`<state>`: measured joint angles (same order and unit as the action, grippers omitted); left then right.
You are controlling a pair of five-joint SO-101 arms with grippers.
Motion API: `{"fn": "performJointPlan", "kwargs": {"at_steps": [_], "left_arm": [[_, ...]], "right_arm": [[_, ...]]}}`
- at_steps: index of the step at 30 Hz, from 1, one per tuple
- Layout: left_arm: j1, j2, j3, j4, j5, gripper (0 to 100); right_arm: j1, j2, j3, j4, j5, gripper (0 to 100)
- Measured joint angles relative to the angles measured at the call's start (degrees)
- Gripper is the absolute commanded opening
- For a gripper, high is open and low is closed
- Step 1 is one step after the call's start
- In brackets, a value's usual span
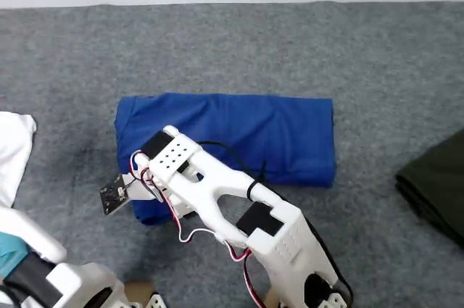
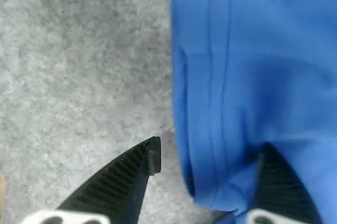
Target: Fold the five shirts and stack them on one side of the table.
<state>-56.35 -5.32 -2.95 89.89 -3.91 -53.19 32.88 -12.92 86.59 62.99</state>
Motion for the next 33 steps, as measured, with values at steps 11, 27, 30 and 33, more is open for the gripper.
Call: {"fn": "performJointPlan", "kwargs": {"at_steps": [11,27,30,33], "left_arm": [[0.0,0.0,0.0,0.0,0.0,2],[3.3,0.0,3.1,-0.2,0.0,2],[3.3,0.0,3.1,-0.2,0.0,2],[3.3,0.0,3.1,-0.2,0.0,2]], "right_arm": [[0.3,0.1,0.0,-2.6,-2.6,7.1],[11.7,1.4,-7.9,-5.9,-2.6,3.2],[13.3,3.8,-11.1,-5.9,-2.6,3.2],[14.6,6.1,-14.4,-5.9,-3.3,3.2]]}}
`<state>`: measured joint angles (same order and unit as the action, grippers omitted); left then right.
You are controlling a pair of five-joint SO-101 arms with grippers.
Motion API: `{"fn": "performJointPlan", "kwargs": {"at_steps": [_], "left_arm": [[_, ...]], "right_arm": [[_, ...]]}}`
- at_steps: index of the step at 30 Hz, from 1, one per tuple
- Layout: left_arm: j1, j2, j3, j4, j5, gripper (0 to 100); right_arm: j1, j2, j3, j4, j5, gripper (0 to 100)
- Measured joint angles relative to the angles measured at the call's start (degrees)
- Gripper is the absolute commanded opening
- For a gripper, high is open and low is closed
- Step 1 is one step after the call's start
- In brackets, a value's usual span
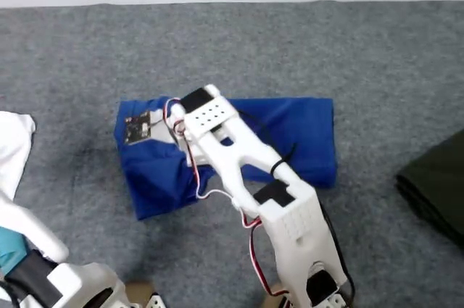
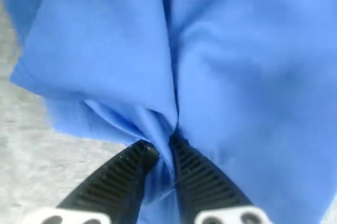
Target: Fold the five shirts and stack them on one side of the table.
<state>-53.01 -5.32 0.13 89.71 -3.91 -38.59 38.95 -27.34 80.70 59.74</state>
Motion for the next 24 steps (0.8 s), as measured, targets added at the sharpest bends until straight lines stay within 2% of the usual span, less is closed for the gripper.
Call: {"fn": "performJointPlan", "kwargs": {"at_steps": [7,15,21,24], "left_arm": [[0.0,0.0,0.5,0.0,0.0,2],[0.0,0.0,2.2,-0.1,0.0,2],[0.0,0.0,2.4,-0.1,0.0,2],[0.0,0.0,2.4,-0.1,0.0,2]], "right_arm": [[0.5,7.5,-8.0,0.0,-3.7,4.3],[0.5,9.1,-17.9,9.2,-8.7,29.7],[0.5,9.1,-30.0,19.2,-9.4,29.9],[0.2,9.1,-31.6,19.5,-9.5,29.9]]}}
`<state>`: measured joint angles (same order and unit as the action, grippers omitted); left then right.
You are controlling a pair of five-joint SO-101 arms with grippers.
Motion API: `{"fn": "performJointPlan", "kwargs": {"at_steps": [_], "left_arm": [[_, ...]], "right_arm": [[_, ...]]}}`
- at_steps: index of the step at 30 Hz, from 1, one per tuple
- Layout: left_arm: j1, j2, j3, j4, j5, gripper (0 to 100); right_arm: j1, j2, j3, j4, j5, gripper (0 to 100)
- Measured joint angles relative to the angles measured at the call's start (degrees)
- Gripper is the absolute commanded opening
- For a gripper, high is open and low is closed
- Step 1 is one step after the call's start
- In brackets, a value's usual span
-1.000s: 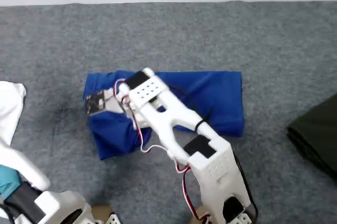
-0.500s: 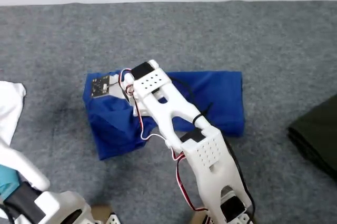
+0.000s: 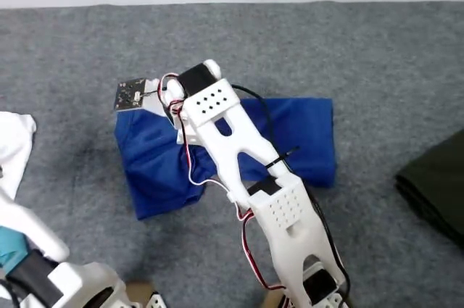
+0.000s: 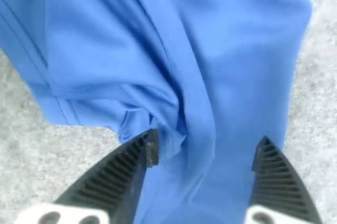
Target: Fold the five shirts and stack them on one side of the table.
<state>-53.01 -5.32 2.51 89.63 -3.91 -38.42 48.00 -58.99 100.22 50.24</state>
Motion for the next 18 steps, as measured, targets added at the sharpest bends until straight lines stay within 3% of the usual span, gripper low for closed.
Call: {"fn": "performJointPlan", "kwargs": {"at_steps": [18], "left_arm": [[0.0,0.0,0.0,0.0,0.0,2]], "right_arm": [[-7.3,0.0,9.8,0.1,-1.1,29.9]]}}
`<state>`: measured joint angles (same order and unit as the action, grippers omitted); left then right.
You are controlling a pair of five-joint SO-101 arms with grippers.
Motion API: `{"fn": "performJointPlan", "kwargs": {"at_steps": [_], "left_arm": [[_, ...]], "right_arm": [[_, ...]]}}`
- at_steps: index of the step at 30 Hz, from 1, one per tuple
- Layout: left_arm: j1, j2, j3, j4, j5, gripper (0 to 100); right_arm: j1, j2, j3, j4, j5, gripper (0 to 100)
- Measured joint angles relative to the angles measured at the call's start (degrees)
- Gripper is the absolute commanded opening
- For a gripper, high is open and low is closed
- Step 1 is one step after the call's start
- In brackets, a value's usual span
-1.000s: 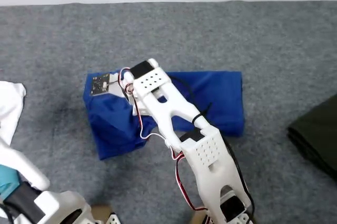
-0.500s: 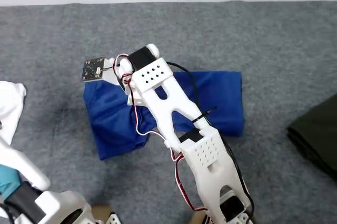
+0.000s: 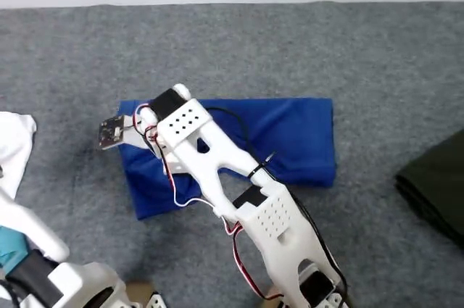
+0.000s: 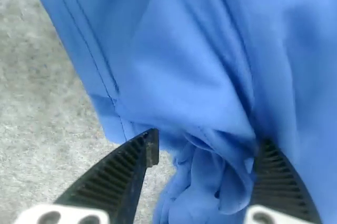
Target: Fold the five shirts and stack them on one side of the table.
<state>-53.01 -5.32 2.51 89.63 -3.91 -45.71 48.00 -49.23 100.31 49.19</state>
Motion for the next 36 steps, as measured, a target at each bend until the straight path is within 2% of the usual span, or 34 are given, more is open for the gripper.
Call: {"fn": "performJointPlan", "kwargs": {"at_steps": [4,8,17,22,30,36], "left_arm": [[1.6,0.0,0.0,0.5,-0.4,1],[6.5,-0.1,0.0,2.5,-2.2,0],[18.6,-1.0,0.0,-0.8,-2.4,0],[25.9,5.1,0.0,-5.3,-2.4,0],[38.2,15.6,0.1,-10.7,-2.4,0],[41.3,18.7,-1.1,-11.0,-2.4,0]], "right_arm": [[0.3,-1.0,0.3,0.0,-0.2,29.9],[2.4,-5.2,0.3,0.0,-0.2,29.9],[18.3,-9.4,0.3,0.0,-4.4,29.9],[27.8,-9.4,0.3,0.0,-6.6,29.9],[33.6,1.1,0.3,-0.6,-6.9,29.8],[37.0,6.2,0.3,-5.2,-6.9,17.0]]}}
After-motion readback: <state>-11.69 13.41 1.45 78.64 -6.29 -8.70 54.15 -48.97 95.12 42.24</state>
